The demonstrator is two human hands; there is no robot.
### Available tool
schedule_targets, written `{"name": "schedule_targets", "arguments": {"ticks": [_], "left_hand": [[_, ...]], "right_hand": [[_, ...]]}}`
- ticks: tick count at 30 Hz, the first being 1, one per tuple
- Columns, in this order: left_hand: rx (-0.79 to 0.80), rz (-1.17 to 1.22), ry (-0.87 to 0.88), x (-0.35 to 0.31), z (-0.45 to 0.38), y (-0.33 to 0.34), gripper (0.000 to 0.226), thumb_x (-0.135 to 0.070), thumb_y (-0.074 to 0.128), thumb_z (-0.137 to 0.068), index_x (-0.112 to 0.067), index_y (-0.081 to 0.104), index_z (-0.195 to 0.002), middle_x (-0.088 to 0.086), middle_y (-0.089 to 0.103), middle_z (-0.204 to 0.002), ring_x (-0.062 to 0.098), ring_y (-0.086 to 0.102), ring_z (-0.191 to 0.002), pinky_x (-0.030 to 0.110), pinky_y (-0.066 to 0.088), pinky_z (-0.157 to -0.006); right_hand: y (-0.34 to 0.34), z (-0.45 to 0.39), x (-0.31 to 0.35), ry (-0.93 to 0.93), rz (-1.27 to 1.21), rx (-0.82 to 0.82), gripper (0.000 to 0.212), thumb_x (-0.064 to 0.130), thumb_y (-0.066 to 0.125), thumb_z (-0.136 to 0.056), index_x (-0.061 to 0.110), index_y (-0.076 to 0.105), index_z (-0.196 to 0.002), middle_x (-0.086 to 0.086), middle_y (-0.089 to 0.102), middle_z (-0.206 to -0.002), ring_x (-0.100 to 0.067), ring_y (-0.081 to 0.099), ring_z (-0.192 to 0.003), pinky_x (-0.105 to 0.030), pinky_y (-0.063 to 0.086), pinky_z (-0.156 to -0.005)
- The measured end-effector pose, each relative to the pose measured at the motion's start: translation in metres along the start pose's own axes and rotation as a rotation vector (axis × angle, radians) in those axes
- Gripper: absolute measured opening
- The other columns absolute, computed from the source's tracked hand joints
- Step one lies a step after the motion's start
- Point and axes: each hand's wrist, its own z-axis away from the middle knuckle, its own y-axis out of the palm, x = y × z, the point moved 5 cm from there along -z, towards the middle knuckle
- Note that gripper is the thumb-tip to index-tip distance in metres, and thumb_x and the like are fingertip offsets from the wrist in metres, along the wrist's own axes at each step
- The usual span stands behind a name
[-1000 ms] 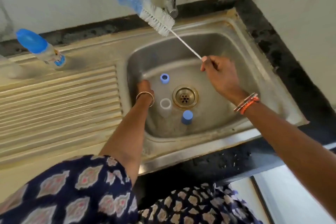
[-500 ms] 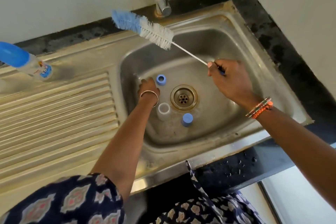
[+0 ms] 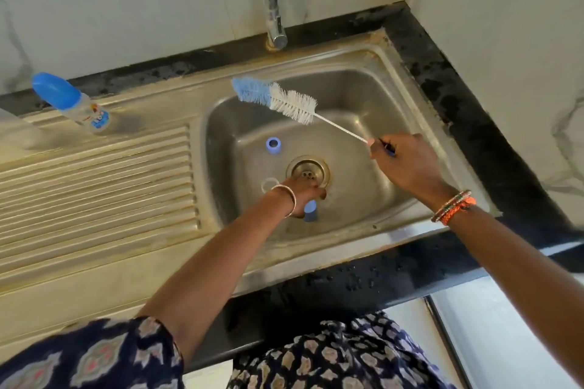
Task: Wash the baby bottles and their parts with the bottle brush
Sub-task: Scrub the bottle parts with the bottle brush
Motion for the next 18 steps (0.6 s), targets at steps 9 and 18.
{"name": "schedule_targets", "arguments": {"ticks": [9,18], "left_hand": [[-0.087,0.501,-0.202,0.006,-0.007,0.016,0.039,-0.008,0.056,-0.087,-0.006,0.053,-0.127,0.017,0.056,-0.126,0.033,0.054,-0.114,0.031,0.040,-0.088],[-1.226,2.499,-0.541,0.067,0.076,-0.064,0.032,-0.033,0.038,-0.100,-0.010,0.050,-0.082,0.010,0.049,-0.074,0.016,0.051,-0.056,0.027,0.053,-0.051]], "right_hand": [[-0.015,0.011,-0.030,-0.026,0.061,0.002,0.040,0.030,0.052,-0.093,0.010,0.055,-0.059,0.000,0.045,-0.046,-0.020,0.047,-0.047,-0.025,0.027,-0.047],[-0.075,0.019,-0.021,-0.180,-0.087,-0.295,0.012,0.019,0.065,-0.087,0.019,0.076,-0.093,0.002,0.072,-0.088,-0.018,0.065,-0.079,-0.033,0.050,-0.069]]}}
